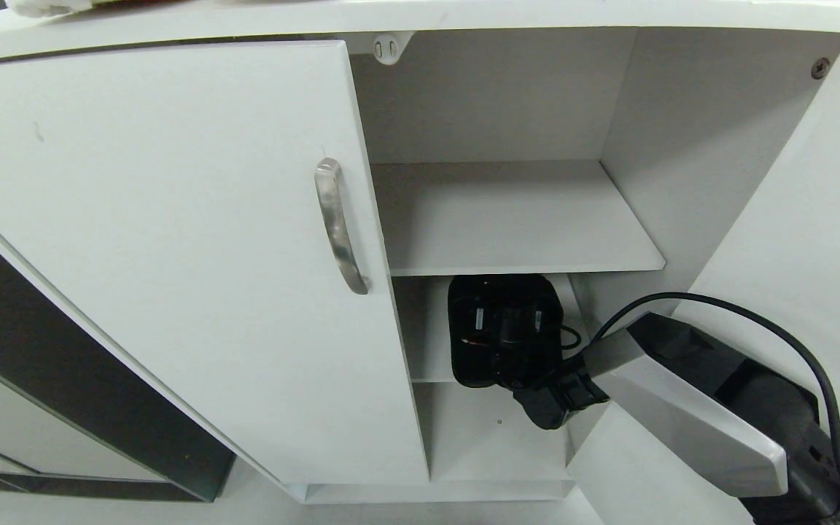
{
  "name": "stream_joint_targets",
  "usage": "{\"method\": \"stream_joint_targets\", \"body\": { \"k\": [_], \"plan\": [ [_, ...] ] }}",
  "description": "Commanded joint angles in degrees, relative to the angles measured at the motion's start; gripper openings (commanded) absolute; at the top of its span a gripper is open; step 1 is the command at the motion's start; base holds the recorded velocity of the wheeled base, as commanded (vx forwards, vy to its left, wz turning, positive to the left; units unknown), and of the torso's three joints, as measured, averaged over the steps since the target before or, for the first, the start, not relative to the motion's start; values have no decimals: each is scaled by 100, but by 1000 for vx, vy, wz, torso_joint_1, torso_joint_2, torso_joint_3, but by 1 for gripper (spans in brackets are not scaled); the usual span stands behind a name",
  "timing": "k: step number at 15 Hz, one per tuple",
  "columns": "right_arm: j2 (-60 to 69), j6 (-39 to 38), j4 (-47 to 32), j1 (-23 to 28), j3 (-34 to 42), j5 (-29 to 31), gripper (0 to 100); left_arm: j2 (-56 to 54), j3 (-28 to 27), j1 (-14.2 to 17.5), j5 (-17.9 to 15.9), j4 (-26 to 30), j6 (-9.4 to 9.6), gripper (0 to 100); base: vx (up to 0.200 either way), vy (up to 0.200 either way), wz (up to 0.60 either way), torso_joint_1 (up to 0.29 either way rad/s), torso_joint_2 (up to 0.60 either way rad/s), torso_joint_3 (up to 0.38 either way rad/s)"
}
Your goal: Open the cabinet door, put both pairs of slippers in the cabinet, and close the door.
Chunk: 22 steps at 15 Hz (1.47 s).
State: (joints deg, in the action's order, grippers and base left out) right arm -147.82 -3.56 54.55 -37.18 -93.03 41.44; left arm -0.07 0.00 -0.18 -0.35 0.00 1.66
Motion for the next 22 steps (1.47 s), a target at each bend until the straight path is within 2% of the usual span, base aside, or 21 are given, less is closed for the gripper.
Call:
{"method": "stream_joint_targets", "body": {
  "k": [1, 5, 10, 12, 20, 22],
  "plan": [
    [78, -4, 29, -26, 224, 14, 100, 7, 0, 1, 0, 0, 1, 0, 0, 0, 0, 0, 0, 0],
    [711, -31, 469, -149, 1173, 22, 100, 7, 0, 1, 0, 0, 1, 0, 0, 0, 0, 0, 0, 0],
    [2249, -22, 1374, -835, 3941, -83, 100, 7, 0, 1, 0, 0, -8, 0, 0, 0, 0, 0, 0, 0],
    [2741, -22, 1541, -940, 4671, -294, 100, 7, 0, 1, 0, 0, 1, 0, -100, 0, 0, 1, 1, 1],
    [2706, -13, 1558, -1010, 4724, -312, 100, 7, 0, 1, -17, 0, -52, 0, -200, 0, 0, 2, 4, 1],
    [2724, -13, 1576, -1010, 4741, -312, 100, 7, 0, 1, 0, 0, -78, 0, 0, 0, 0, 0, 0, 0]
  ]
}}
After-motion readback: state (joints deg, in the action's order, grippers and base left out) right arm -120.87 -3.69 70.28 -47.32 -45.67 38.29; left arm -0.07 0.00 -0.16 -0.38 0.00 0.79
